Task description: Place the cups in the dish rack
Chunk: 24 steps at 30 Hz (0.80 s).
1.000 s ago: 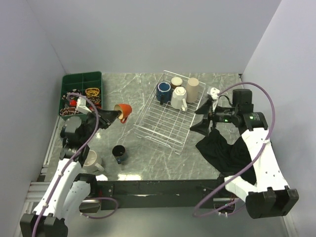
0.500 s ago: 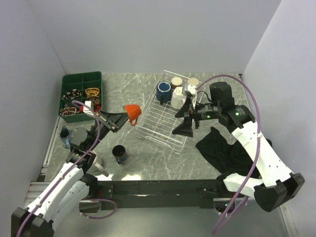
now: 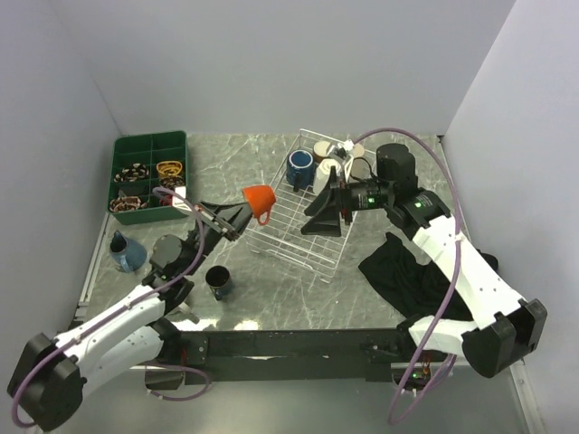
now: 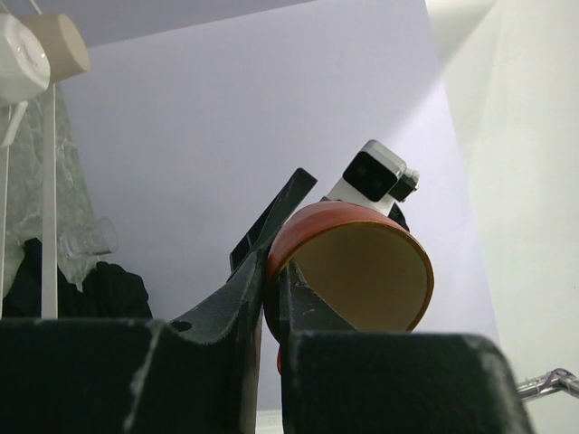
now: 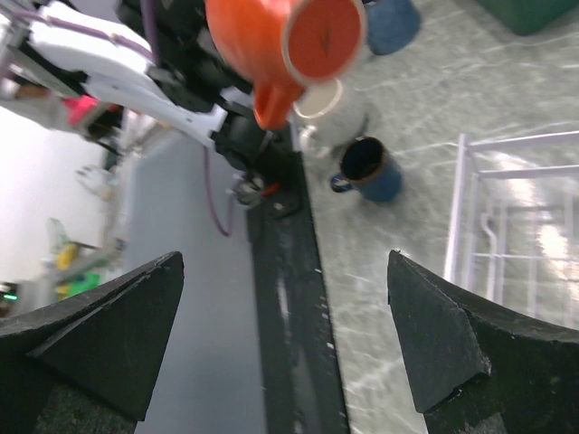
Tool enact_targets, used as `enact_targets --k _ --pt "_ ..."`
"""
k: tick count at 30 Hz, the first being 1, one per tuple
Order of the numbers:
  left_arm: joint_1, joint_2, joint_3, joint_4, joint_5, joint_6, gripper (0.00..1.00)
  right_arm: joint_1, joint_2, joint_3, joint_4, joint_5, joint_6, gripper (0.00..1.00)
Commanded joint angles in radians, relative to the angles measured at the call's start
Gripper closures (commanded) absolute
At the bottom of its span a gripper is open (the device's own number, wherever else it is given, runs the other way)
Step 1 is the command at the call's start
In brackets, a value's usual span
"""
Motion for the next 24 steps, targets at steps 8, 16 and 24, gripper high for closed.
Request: enact_targets --k 8,16,24 --pt "-0.153 0.222 0.131 0.297 -0.158 -0.030 0.99 0.010 0.070 -0.064 0.338 -0.099 0.356 0.05" --pt "-0.222 0.406 0.187 0.435 -0.170 -0.060 0.99 -0.001 0.020 -0.144 0.490 -0.117 0.491 0.22" --pt "-0.273 0.492 0.220 0.486 -0.178 -0.064 0.99 -0.100 -0.026 -0.262 0.741 -0.108 0.705 0.50"
